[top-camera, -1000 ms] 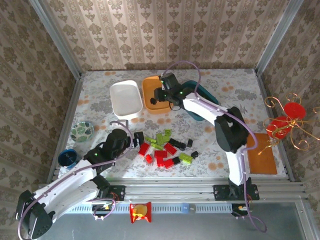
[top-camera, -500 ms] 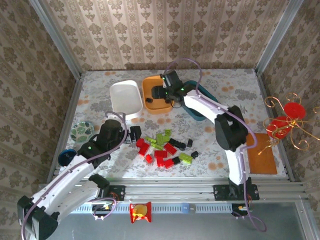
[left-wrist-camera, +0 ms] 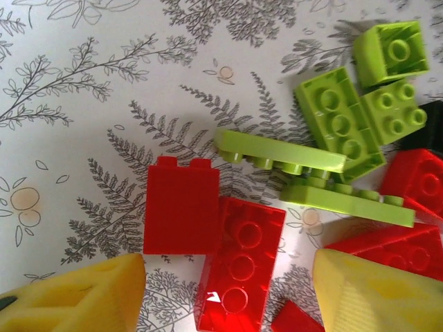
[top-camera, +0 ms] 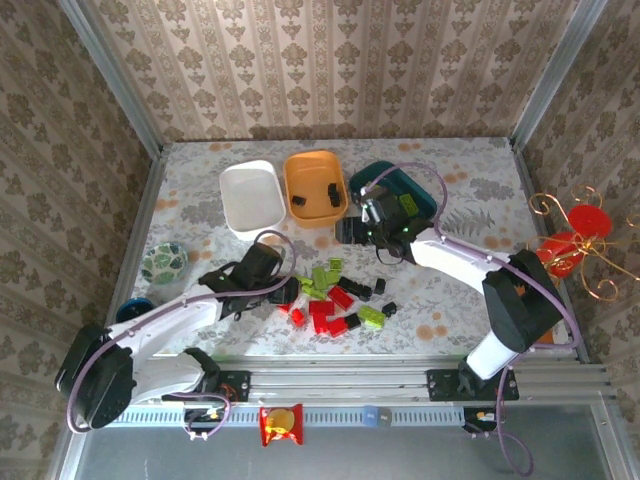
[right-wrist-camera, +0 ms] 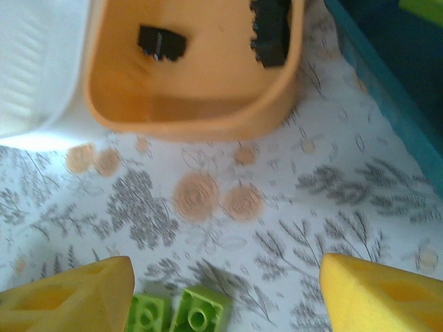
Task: Sort the legos into containers by color
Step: Pick up the lego from the center of the table.
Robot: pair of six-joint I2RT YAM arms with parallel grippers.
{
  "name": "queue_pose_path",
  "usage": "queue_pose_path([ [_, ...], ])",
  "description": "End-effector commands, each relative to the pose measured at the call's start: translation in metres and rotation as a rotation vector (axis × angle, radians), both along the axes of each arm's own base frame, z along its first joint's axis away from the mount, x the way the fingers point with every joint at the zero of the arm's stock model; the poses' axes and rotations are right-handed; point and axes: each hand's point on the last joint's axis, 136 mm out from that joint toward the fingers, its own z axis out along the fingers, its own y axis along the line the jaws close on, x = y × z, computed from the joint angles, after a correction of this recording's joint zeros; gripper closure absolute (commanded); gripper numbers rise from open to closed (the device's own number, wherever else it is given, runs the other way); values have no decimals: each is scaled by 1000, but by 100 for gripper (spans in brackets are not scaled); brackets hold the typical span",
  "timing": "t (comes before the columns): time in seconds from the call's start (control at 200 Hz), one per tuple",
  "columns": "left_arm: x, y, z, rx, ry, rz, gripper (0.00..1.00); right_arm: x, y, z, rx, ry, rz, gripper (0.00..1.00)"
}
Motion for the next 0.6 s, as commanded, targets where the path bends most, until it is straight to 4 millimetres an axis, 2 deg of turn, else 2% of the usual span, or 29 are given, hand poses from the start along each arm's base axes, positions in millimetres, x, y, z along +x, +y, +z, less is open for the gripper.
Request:
queue_pose_path([
  [0.0,7,5,-8,58,-13,10,35,-2,2,26,67,-67,-7,28],
  [0.235,24,5,-14,104,-37,25,40,-6,-1,26,67,-70,-11,28],
  [0.595,31,13,-27,109,-24,51,45,-8,-2,24,76,-70,-15,28],
])
